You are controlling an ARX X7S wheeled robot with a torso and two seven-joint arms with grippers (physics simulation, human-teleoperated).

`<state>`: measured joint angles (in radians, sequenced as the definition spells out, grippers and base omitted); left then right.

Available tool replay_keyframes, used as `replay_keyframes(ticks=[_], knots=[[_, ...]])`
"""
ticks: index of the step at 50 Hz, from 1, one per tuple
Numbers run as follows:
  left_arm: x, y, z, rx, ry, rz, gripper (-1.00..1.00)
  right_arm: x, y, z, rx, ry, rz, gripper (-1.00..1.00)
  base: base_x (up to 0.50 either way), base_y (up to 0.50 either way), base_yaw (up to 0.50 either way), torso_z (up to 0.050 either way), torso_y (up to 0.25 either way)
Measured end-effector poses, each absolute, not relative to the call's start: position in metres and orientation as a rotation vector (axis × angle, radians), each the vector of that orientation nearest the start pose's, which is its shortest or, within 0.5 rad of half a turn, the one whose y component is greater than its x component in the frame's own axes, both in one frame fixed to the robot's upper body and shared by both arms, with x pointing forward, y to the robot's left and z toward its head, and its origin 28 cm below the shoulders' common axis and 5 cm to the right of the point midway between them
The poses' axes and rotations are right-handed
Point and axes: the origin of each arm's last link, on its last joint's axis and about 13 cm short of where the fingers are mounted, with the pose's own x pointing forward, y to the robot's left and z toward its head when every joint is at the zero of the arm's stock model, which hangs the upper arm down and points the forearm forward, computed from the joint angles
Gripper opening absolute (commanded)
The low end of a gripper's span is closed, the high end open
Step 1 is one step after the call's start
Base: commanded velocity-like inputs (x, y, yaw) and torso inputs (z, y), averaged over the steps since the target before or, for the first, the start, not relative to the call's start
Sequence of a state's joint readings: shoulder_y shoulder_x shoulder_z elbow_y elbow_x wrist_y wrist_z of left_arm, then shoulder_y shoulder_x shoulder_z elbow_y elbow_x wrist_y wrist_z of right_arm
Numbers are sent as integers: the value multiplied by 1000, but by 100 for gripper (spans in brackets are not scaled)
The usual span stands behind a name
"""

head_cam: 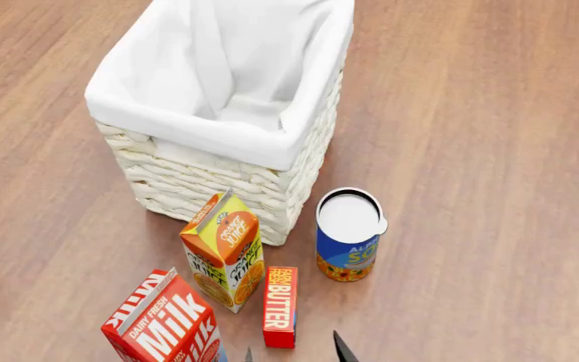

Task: Pick up the butter and put it in the basket.

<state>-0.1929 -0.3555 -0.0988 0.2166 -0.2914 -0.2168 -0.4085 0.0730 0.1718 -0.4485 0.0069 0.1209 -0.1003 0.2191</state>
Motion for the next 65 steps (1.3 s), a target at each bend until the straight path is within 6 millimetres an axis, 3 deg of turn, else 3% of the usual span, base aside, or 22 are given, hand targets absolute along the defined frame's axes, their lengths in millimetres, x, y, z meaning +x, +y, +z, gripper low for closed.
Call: replay_keyframes(ticks=[44,65], knots=[[243,296,110,19,-226,437,100,234,-48,14,14,-96,227,100,0,0,0,0,0],[240,293,110,19,-225,430,100,246,-52,24,-11,4,220,100,0,0,0,0,0]])
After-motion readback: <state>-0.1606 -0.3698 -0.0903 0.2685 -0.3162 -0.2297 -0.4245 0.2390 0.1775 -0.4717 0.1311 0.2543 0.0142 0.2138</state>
